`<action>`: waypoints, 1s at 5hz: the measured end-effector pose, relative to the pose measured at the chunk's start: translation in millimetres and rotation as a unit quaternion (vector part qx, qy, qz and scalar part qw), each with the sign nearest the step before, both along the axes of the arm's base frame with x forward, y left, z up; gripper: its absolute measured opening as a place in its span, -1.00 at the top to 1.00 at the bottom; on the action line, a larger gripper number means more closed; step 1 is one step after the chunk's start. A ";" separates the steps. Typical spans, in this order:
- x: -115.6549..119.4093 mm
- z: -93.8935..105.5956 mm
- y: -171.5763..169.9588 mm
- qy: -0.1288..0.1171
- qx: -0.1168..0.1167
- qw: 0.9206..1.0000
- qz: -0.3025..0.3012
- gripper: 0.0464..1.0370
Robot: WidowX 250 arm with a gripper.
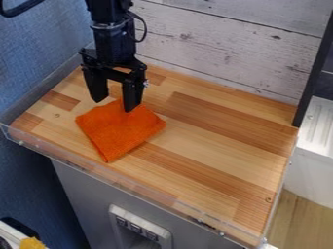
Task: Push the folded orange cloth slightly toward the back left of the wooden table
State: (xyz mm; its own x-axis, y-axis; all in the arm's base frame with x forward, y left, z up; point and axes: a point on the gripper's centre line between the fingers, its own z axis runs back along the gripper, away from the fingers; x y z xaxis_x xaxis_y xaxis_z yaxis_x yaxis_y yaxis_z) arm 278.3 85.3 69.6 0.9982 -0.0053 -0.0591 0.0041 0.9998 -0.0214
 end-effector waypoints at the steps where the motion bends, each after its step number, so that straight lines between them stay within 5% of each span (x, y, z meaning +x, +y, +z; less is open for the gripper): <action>1: -4.1 -7.9 -3.3 0.000 -0.002 1.000 0.024 -0.31; 3: 0.2 -23.2 -18.3 -0.019 0.011 0.995 0.099 0.75; 5: -0.3 -40.5 -20.5 -0.035 0.023 0.984 0.170 0.97</action>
